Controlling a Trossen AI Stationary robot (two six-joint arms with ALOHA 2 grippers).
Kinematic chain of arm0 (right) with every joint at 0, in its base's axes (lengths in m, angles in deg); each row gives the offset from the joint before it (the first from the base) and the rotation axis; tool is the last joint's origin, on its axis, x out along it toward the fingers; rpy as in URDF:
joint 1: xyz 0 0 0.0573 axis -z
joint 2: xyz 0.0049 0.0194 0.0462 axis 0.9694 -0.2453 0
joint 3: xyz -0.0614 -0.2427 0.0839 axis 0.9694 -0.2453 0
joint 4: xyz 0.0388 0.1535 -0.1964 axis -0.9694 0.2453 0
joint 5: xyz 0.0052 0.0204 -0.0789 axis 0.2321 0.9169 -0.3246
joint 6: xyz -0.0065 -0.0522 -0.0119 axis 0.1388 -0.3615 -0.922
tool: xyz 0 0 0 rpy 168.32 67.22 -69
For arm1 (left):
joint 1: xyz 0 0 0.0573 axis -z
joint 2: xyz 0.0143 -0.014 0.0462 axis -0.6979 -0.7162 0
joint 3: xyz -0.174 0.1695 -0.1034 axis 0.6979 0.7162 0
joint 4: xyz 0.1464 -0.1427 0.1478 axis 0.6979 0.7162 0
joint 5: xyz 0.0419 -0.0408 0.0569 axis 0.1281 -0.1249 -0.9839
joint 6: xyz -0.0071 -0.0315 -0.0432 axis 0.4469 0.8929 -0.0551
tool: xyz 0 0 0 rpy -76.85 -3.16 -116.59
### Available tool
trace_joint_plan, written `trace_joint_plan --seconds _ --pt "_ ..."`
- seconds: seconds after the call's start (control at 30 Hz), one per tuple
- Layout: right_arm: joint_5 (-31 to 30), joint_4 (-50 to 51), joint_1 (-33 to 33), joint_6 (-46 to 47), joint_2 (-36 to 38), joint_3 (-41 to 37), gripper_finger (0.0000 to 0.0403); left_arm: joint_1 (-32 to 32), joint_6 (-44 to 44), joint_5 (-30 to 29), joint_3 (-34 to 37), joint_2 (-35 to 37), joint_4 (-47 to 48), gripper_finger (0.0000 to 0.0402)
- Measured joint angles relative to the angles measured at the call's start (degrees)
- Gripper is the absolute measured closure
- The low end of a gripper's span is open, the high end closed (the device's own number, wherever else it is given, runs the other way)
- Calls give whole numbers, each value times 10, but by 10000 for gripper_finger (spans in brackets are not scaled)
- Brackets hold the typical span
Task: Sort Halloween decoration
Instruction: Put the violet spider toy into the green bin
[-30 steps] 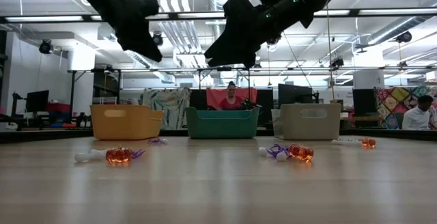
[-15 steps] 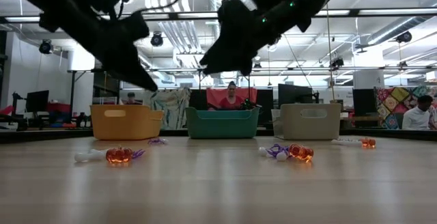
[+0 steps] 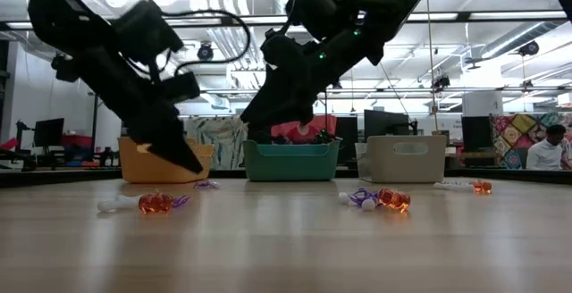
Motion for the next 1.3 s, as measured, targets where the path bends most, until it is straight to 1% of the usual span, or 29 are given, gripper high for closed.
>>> trace_joint_plan --seconds 0.2,0.3,0.37,0.63,0.73,0.8,0.97,1.07,1.3 --pt "0 1 0 2 -8 7 227 0 0 -35 -8 -56 -6 326" --pt "0 0 0 4 -10 8 227 0 0 -38 -11 -71 -12 326" --pt "0 -1 0 10 -12 8 227 0 0 -28 -11 -74 -12 326" --pt "-1 -15 0 20 -34 8 227 1 -3 44 -10 -56 8 326" --pt "-25 -41 0 43 -52 11 227 2 -18 56 -9 -46 15 326" --pt "-41 -44 0 40 -66 23 227 3 -29 54 -8 -41 16 326" --pt "-42 -48 1 -29 -104 54 227 3 -45 44 -7 -37 17 326" --pt "-42 -58 2 -54 -126 71 227 4 -55 41 -7 -37 17 326" --pt "-46 -66 5 -55 -163 108 223 4 -60 41 3 -26 14 326"
